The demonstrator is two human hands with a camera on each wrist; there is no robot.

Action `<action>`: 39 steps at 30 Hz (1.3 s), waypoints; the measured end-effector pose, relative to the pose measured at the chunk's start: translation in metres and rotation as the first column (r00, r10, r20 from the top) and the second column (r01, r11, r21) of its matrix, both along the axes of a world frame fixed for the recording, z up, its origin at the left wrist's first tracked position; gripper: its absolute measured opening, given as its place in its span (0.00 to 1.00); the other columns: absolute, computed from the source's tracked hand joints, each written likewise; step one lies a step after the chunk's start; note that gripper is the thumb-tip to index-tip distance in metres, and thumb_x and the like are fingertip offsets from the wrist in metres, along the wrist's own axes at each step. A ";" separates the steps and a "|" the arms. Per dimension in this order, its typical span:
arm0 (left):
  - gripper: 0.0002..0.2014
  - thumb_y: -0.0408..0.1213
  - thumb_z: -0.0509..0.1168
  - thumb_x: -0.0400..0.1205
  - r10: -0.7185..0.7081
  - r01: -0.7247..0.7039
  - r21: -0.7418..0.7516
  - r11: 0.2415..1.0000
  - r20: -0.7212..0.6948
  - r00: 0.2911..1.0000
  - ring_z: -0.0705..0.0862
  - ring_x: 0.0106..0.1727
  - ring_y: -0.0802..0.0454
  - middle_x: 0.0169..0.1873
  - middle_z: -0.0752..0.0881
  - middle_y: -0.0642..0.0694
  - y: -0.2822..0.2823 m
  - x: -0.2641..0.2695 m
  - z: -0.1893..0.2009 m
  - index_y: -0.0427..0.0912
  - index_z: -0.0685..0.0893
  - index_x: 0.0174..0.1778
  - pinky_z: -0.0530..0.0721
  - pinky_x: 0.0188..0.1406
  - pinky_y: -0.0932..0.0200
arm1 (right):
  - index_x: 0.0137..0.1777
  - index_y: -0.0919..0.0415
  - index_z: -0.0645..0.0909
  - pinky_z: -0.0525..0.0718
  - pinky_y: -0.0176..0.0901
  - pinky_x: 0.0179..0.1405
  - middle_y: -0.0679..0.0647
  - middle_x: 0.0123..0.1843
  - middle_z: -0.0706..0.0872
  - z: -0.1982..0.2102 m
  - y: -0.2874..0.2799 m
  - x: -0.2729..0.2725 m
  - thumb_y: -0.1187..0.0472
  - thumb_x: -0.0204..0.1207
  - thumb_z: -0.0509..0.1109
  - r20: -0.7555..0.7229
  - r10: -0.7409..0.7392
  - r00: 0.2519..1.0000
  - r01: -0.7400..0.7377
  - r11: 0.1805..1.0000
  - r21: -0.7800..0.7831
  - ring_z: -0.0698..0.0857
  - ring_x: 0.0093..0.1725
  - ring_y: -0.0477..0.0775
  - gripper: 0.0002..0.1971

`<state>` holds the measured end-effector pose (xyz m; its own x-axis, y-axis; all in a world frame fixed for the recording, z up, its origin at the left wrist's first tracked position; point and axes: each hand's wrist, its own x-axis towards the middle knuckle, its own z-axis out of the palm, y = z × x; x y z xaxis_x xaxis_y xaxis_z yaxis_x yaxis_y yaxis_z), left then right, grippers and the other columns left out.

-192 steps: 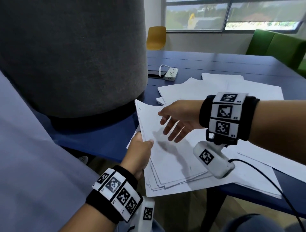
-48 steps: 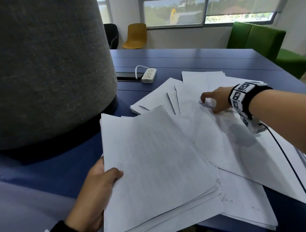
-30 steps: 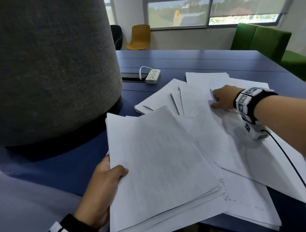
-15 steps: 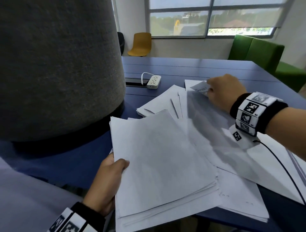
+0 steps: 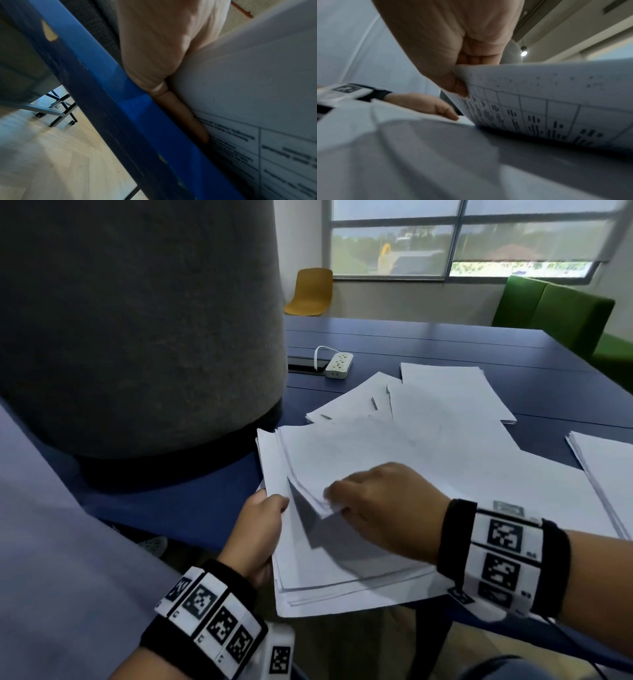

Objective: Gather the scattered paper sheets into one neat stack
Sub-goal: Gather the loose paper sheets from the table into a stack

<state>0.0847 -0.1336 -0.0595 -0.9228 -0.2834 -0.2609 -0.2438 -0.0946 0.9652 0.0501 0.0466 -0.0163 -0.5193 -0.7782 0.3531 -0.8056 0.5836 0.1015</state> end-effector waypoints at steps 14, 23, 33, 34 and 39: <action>0.15 0.26 0.67 0.81 -0.035 0.035 0.098 0.995 -0.005 0.999 0.90 0.54 0.34 0.53 0.91 0.33 0.003 0.002 0.000 0.33 0.83 0.64 0.90 0.52 0.43 | 0.50 0.55 0.85 0.81 0.44 0.32 0.51 0.38 0.88 0.003 -0.008 0.037 0.58 0.75 0.66 0.225 0.167 0.960 -0.201 0.970 0.136 0.86 0.36 0.58 0.08; 0.20 0.18 0.61 0.82 -0.039 0.042 0.053 0.998 -0.051 0.998 0.88 0.56 0.38 0.58 0.88 0.37 0.000 0.002 -0.007 0.36 0.78 0.68 0.87 0.52 0.47 | 0.67 0.49 0.80 0.78 0.44 0.66 0.42 0.65 0.85 0.019 0.044 0.014 0.31 0.62 0.74 0.510 -0.263 0.819 0.200 0.964 0.175 0.80 0.65 0.46 0.35; 0.18 0.19 0.60 0.82 -0.062 0.069 0.076 0.995 -0.084 0.994 0.88 0.57 0.35 0.57 0.89 0.36 -0.004 0.004 -0.012 0.38 0.81 0.64 0.85 0.56 0.43 | 0.69 0.53 0.75 0.81 0.47 0.59 0.49 0.62 0.82 0.010 0.133 -0.025 0.38 0.61 0.78 0.344 -0.777 0.527 0.511 0.613 0.603 0.81 0.61 0.54 0.37; 0.18 0.19 0.60 0.82 -0.065 0.072 0.073 0.995 -0.082 0.994 0.88 0.57 0.35 0.57 0.89 0.36 -0.004 0.004 -0.012 0.38 0.81 0.64 0.86 0.54 0.44 | 0.69 0.53 0.75 0.81 0.47 0.59 0.49 0.62 0.82 0.010 0.135 -0.026 0.38 0.62 0.78 0.340 -0.778 0.528 0.506 0.610 0.611 0.81 0.61 0.54 0.37; 0.16 0.21 0.61 0.82 -0.070 0.075 0.057 0.996 -0.087 0.994 0.88 0.55 0.35 0.56 0.90 0.37 -0.005 0.006 -0.012 0.37 0.81 0.65 0.86 0.50 0.45 | 0.66 0.53 0.77 0.82 0.48 0.55 0.50 0.56 0.81 0.010 0.135 -0.026 0.44 0.66 0.76 0.323 -0.757 0.567 0.487 0.625 0.610 0.82 0.57 0.55 0.29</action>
